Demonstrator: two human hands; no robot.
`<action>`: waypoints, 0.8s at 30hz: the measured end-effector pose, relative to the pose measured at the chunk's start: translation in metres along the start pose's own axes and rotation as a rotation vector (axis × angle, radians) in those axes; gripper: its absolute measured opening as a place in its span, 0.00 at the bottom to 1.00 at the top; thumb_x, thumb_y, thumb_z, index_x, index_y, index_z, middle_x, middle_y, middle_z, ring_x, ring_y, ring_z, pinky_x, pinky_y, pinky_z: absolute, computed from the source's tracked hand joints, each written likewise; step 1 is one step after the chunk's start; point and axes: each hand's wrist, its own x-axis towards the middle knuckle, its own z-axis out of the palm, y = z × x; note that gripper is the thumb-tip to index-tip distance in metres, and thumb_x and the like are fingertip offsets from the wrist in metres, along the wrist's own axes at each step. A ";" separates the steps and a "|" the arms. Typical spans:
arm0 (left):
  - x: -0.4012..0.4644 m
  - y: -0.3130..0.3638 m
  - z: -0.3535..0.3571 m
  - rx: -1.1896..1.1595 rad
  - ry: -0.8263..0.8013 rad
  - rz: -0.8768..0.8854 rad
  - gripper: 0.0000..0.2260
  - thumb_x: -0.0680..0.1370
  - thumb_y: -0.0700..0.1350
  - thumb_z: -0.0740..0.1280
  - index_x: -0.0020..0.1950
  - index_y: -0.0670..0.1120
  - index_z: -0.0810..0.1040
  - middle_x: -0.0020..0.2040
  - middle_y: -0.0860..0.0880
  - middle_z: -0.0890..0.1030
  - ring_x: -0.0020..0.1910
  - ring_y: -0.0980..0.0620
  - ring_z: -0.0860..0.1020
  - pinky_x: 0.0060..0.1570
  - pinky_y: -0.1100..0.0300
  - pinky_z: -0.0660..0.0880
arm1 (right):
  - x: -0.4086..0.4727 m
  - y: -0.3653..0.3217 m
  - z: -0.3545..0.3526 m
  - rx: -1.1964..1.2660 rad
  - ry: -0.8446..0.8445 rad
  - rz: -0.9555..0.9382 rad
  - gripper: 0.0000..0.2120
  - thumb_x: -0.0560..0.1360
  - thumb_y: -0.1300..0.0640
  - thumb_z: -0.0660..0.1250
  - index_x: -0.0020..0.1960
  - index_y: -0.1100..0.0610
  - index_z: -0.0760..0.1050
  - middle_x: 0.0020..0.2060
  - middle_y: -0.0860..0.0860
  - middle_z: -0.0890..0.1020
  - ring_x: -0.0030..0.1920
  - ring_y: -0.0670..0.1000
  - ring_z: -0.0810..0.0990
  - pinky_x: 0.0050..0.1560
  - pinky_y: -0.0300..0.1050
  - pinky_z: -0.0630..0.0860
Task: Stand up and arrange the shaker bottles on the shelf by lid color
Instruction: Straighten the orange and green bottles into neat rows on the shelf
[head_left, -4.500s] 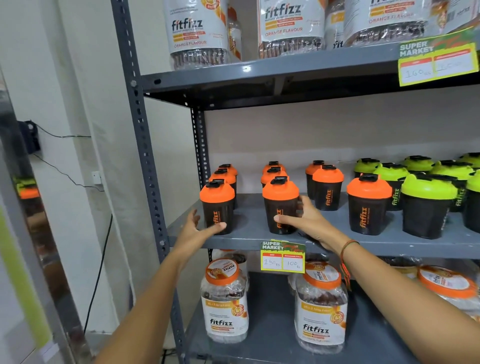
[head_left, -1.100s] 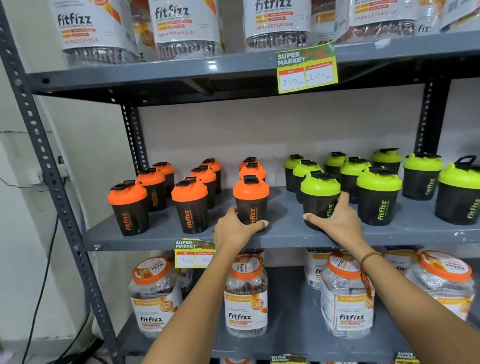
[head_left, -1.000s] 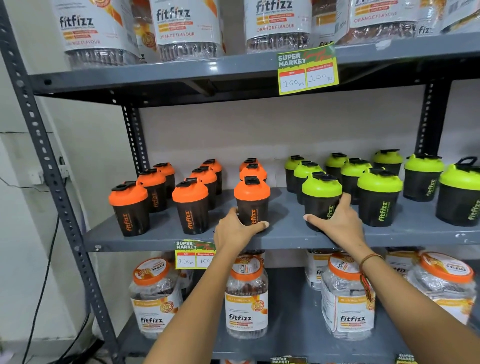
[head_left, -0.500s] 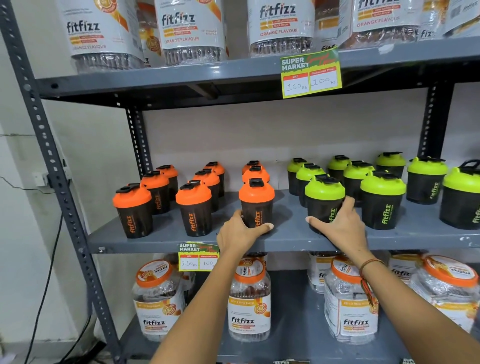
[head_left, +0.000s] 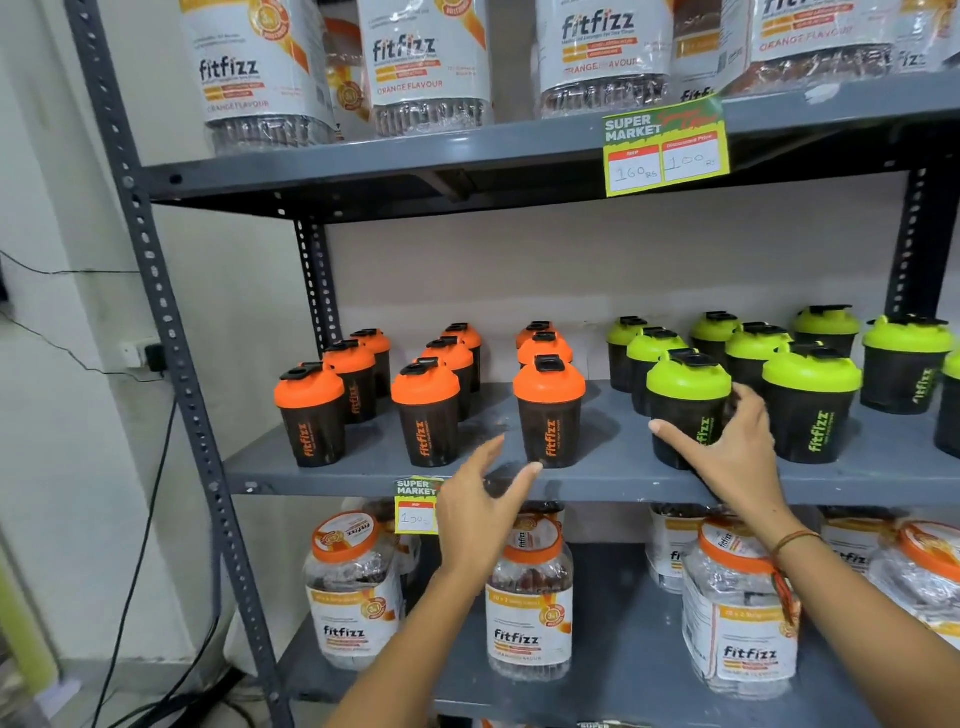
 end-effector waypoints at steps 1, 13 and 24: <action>-0.006 -0.006 -0.009 0.026 0.057 0.057 0.23 0.72 0.62 0.68 0.62 0.53 0.77 0.59 0.57 0.81 0.55 0.66 0.76 0.56 0.63 0.76 | -0.001 0.001 0.001 0.010 0.010 -0.010 0.51 0.62 0.28 0.72 0.74 0.55 0.60 0.69 0.58 0.69 0.70 0.60 0.70 0.69 0.61 0.69; 0.045 -0.089 -0.094 0.475 -0.025 0.002 0.21 0.81 0.47 0.53 0.72 0.43 0.66 0.72 0.44 0.69 0.72 0.47 0.65 0.72 0.53 0.59 | -0.009 -0.020 0.022 0.062 0.352 -0.246 0.30 0.74 0.49 0.67 0.71 0.61 0.64 0.70 0.63 0.67 0.73 0.59 0.63 0.74 0.53 0.55; 0.098 -0.095 -0.102 0.727 -0.499 -0.002 0.19 0.81 0.48 0.50 0.68 0.41 0.68 0.71 0.41 0.69 0.69 0.43 0.69 0.67 0.51 0.65 | 0.000 -0.110 0.029 0.084 0.445 -0.672 0.18 0.76 0.56 0.67 0.63 0.62 0.74 0.63 0.52 0.72 0.68 0.59 0.68 0.71 0.60 0.62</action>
